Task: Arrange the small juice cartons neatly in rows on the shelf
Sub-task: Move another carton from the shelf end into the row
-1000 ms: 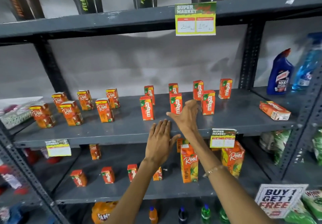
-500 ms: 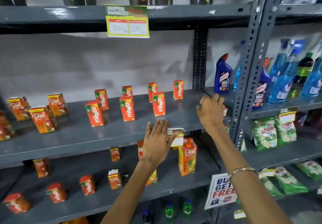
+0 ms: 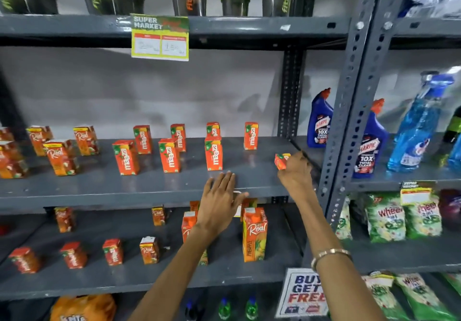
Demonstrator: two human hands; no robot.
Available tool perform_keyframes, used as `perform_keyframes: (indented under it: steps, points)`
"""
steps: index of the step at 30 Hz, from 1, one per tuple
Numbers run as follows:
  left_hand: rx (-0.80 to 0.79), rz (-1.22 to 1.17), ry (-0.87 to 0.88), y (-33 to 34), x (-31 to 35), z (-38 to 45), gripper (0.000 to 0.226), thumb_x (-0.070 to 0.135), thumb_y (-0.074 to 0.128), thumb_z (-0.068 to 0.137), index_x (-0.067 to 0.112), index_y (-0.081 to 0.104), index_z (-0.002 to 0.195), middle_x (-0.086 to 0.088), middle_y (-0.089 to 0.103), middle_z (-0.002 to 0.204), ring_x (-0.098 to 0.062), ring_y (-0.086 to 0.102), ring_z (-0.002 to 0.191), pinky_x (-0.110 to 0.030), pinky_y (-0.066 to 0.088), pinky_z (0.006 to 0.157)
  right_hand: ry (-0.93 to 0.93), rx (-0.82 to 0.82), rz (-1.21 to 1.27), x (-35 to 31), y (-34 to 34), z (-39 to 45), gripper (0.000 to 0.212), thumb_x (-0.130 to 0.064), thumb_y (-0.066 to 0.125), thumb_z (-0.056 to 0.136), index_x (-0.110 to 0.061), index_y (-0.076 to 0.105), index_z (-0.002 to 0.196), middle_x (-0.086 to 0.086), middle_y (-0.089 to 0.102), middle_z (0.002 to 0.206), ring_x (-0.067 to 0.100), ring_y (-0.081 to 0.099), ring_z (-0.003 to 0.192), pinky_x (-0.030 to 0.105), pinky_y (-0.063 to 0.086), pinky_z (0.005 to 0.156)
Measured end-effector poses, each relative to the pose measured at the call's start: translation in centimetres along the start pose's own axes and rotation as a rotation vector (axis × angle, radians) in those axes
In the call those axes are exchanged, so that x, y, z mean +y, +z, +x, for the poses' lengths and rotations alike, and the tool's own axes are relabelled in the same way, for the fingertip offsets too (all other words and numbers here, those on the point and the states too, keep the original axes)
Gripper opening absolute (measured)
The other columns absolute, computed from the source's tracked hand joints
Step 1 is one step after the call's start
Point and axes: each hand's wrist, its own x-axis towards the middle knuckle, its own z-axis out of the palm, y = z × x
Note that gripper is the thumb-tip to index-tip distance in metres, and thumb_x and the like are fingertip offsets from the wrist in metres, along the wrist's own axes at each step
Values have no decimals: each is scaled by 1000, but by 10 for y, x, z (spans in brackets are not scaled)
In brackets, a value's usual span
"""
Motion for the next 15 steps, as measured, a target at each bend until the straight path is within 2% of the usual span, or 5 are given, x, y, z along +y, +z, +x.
perform_keyframes:
  steps: [3, 5, 8, 12, 15]
  points:
    - [-6, 11, -2, 1, 0, 0, 84, 67, 7, 96, 13, 31, 155, -5, 33, 163, -23, 22, 153, -44, 14, 126, -67, 57, 349, -4, 3, -17, 35, -21, 69, 79, 1, 57, 104, 13, 65, 97, 28, 67, 92, 20, 42, 62]
    - [2, 18, -7, 2, -1, 0, 80, 67, 11, 98, 13, 34, 154, -5, 37, 162, -23, 25, 152, -44, 16, 125, -66, 164, 555, -17, 2, -33, 37, -18, 78, 75, -4, 54, 99, 3, 64, 88, 17, 62, 78, 12, 37, 56]
    - [-5, 13, -10, 3, 0, 0, 77, 66, 17, 100, 13, 34, 154, -5, 37, 162, -23, 26, 152, -45, 16, 124, -92, 317, 635, -37, 3, -44, 49, -21, 86, 65, -12, 48, 95, 4, 68, 91, 18, 62, 83, 26, 48, 69]
    - [-16, 6, -2, 0, 0, -1, 82, 68, 11, 98, 14, 31, 155, -5, 33, 164, -23, 22, 153, -45, 11, 125, -86, 264, 673, -51, 23, -26, 60, -13, 85, 65, -18, 40, 104, 9, 68, 101, 20, 69, 91, 23, 52, 69]
    - [-10, -2, 7, -1, -1, -1, 89, 70, 1, 94, 14, 29, 156, -5, 31, 164, -22, 20, 154, -44, 8, 125, -66, 228, 592, -55, 39, -15, 70, -7, 85, 66, -12, 40, 120, 15, 62, 114, 28, 64, 109, 31, 53, 88]
